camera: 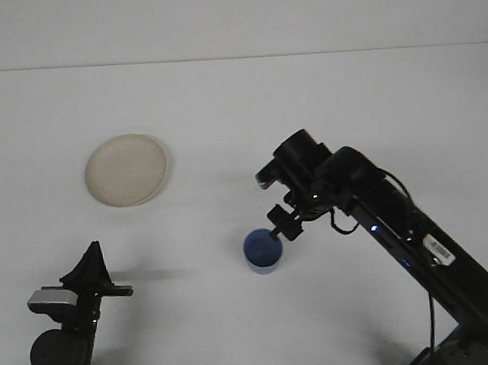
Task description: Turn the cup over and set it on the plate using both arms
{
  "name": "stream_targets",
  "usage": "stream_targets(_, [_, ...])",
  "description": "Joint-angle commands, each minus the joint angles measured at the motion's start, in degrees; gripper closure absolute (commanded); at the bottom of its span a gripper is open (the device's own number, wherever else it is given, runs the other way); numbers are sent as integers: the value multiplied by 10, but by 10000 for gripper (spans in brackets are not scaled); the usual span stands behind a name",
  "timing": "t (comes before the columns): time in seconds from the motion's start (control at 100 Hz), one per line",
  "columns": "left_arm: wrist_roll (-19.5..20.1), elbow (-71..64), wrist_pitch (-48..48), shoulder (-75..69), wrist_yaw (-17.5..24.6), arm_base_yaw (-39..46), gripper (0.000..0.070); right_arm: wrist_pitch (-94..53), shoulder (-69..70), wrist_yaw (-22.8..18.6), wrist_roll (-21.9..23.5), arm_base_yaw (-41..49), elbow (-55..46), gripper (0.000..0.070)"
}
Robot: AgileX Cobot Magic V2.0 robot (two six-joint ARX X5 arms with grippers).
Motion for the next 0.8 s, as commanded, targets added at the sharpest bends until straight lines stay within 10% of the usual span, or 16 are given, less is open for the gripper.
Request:
stream_targets(0.0, [-3,-11,7,-1,1,0,689,-12,-7,1,-9,-25,13,293])
stream_targets(0.39, [-3,-11,7,-1,1,0,689,50,-148,0,1,-228,-70,293])
stream_targets(0.79, [-3,-11,7,-1,1,0,689,254,-393,12,24,-308,-364,293])
